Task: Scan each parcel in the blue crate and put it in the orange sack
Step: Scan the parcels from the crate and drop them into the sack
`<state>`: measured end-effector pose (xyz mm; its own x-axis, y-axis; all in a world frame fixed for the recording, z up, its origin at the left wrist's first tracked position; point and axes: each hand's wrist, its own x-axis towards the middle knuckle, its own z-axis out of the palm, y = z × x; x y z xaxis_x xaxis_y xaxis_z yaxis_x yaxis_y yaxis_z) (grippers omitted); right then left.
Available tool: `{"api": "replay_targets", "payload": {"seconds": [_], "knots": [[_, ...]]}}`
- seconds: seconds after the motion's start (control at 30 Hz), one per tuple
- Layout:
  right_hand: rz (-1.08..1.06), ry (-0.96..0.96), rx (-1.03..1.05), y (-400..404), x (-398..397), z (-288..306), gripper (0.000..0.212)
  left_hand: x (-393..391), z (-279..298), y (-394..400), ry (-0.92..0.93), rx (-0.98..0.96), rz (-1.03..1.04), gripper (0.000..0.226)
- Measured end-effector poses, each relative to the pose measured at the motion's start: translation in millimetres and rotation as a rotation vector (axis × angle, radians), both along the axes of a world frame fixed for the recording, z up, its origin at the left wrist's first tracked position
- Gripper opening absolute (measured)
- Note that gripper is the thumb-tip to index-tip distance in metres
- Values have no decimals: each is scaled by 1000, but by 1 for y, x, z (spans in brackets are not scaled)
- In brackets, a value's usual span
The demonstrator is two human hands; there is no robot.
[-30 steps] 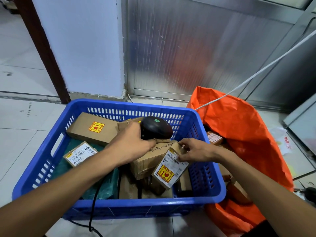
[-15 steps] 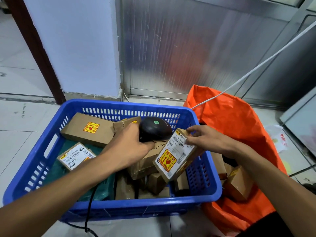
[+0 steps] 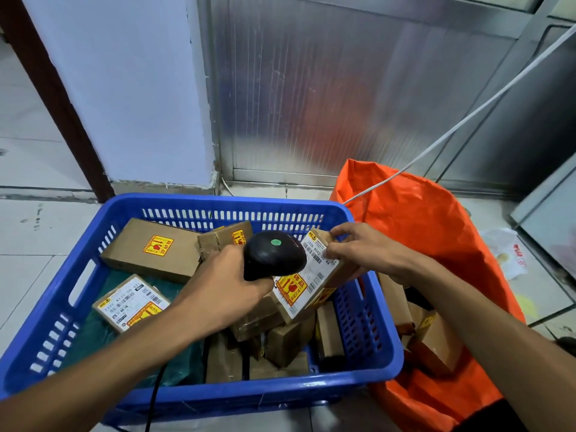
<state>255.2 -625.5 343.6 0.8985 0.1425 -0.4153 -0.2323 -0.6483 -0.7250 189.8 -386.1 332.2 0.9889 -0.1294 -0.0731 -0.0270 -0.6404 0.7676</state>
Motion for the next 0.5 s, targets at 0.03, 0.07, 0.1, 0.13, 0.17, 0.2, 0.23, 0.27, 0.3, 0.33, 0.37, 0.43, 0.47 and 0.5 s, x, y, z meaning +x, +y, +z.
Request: {"api": "replay_targets", "payload": {"seconds": [0.03, 0.07, 0.1, 0.13, 0.17, 0.2, 0.23, 0.27, 0.3, 0.33, 0.37, 0.43, 0.47, 0.5], "knots": [[-1, 10, 11, 1, -1, 0, 37, 0, 0, -1, -3, -1, 6, 16], [-2, 19, 22, 2, -1, 0, 36, -1, 0, -2, -4, -3, 12, 15], [-3, 27, 29, 2, -2, 1, 36, -1, 0, -3, -5, -8, 15, 11], [-3, 31, 34, 2, -2, 1, 35, -1, -1, -4, -8, -9, 18, 7], [-6, 29, 37, 2, -3, 2, 34, -1, -1, -5, -15, -6, 25, 10], [-9, 25, 40, 3, -3, 2, 34, -1, -1, -6, -23, -1, 35, 13], [-14, 21, 42, 3, -3, 2, 33, -2, -1, -6, -27, 1, 41, 14], [-18, 22, 44, 3, -3, 1, 33, -2, -1, -6, -26, 2, 42, 13], [-21, 24, 45, 2, -3, 1, 32, -2, 0, -6, -21, 2, 41, 11], [-22, 28, 45, 2, -2, 0, 32, -2, 0, -5, -19, 2, 42, 10], [-20, 32, 43, 2, -2, 0, 33, -2, 0, -5, -19, 2, 42, 8], [-19, 41, 40, 2, -1, -2, 35, -2, 1, -4, -26, 0, 41, 7], [-19, 44, 39, 2, 0, -2, 35, -2, 1, -4, -30, -3, 39, 7], [-18, 49, 38, 2, 0, -2, 36, -3, 2, -4, -32, -7, 37, 6]]}}
